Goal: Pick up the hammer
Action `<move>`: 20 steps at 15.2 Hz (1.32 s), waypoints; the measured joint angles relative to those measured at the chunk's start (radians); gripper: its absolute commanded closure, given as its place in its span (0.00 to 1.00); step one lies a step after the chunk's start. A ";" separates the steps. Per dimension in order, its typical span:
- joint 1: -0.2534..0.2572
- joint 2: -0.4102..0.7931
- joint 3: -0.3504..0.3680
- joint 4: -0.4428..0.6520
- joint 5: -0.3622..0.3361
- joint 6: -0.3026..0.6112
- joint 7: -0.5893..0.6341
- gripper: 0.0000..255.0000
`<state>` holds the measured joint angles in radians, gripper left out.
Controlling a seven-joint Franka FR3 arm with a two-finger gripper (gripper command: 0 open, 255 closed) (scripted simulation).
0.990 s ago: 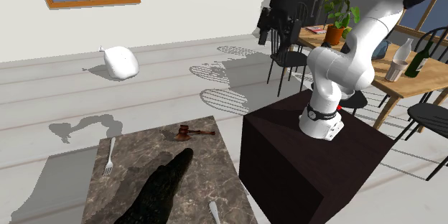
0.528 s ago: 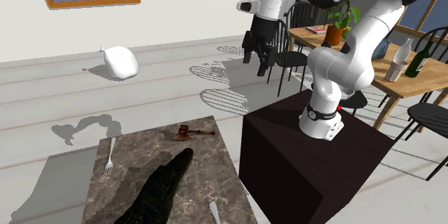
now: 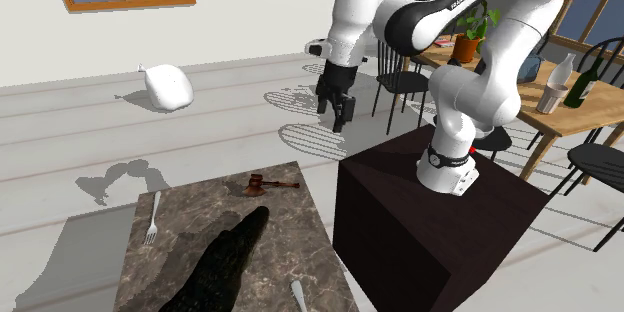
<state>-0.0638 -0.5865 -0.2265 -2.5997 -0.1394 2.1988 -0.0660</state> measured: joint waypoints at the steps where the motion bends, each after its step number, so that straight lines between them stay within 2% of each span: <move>1: -0.003 0.024 -0.014 -0.013 -0.004 0.037 -0.011 0.00; 7: -0.001 0.225 -0.099 -0.019 0.010 0.242 -0.089 0.00; 11: 0.020 0.392 -0.162 0.000 0.070 0.386 -0.174 0.00; 14: 0.038 0.523 -0.201 0.038 0.167 0.469 -0.273 0.00; 17: 0.039 0.659 -0.205 0.082 0.311 0.543 -0.399 0.00; 20: -0.012 0.802 -0.160 0.153 0.474 0.595 -0.544 0.00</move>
<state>-0.0761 0.2156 -0.3863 -2.4469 0.3349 2.7936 -0.6104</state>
